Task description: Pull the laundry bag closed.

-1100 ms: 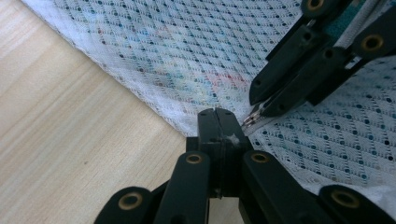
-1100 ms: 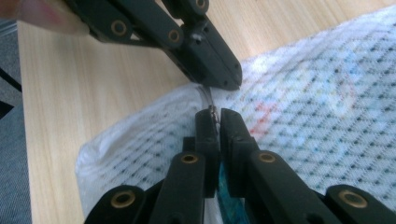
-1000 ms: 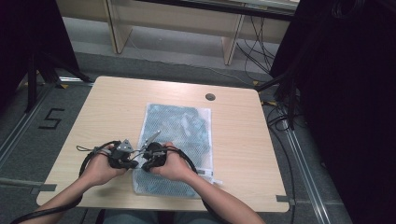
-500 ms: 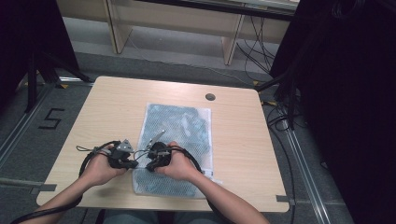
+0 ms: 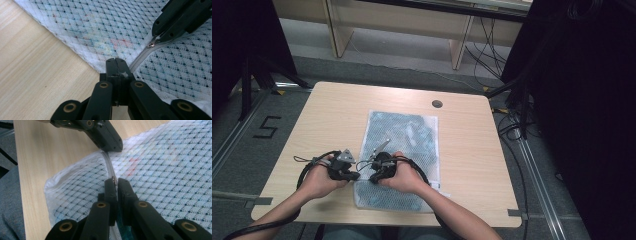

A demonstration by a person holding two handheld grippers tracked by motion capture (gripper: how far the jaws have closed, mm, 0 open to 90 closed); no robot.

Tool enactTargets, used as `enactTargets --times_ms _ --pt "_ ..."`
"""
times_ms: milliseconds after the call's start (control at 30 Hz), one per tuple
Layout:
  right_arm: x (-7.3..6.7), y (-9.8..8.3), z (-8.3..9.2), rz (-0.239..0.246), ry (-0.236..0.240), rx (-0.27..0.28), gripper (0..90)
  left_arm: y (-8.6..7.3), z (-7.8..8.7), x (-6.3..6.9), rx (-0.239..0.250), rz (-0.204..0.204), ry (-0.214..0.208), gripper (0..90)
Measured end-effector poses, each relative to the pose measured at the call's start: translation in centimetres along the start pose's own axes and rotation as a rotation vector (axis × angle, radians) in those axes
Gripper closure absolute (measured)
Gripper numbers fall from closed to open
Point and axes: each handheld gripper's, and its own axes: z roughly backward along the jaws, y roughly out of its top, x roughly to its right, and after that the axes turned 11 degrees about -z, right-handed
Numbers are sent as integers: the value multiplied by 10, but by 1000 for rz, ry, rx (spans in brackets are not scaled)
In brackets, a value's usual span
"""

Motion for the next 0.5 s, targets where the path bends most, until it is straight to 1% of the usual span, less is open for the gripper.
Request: enactTargets --times_ms 33,67,100,133,167,200,233,267,300,333,367,400,433,467,500 --pt "0 0 0 0 0 0 874 0 -1 1 14 16 2 900" --pt "0 0 0 -3 -1 -4 874 0 -3 3 43 51 12 900" --pt "1 0 2 5 10 -8 874 -1 -2 2 37 36 5 900" --pt "1 0 2 5 10 -8 874 -1 0 0 11 5 -3 900" --pt "2 -1 2 4 8 -6 874 0 -1 1 18 19 -1 900" --pt "3 -1 3 0 15 -4 874 0 -3 2 37 50 0 899" --pt "3 -2 3 -2 5 -4 874 1 -1 1 16 32 0 900" --pt "4 -2 3 -3 2 -6 874 0 -2 0 25 32 -4 900" --pt "4 -3 2 -6 7 -7 874 0 -2 1 31 42 -2 900" --pt "4 -3 2 1 8 -5 874 0 -2 2 26 47 3 900" --pt "3 -3 2 -3 12 -6 874 0 -2 2 28 47 3 900" --pt "3 -3 2 -2 14 -6 874 0 -3 2 35 48 1 900" --pt "4 -3 3 6 18 -7 874 1 -2 1 18 33 3 899" --pt "3 -3 3 7 15 -7 874 1 -2 1 19 37 3 900" --pt "3 -3 3 8 13 -6 874 0 -3 2 37 49 3 899"
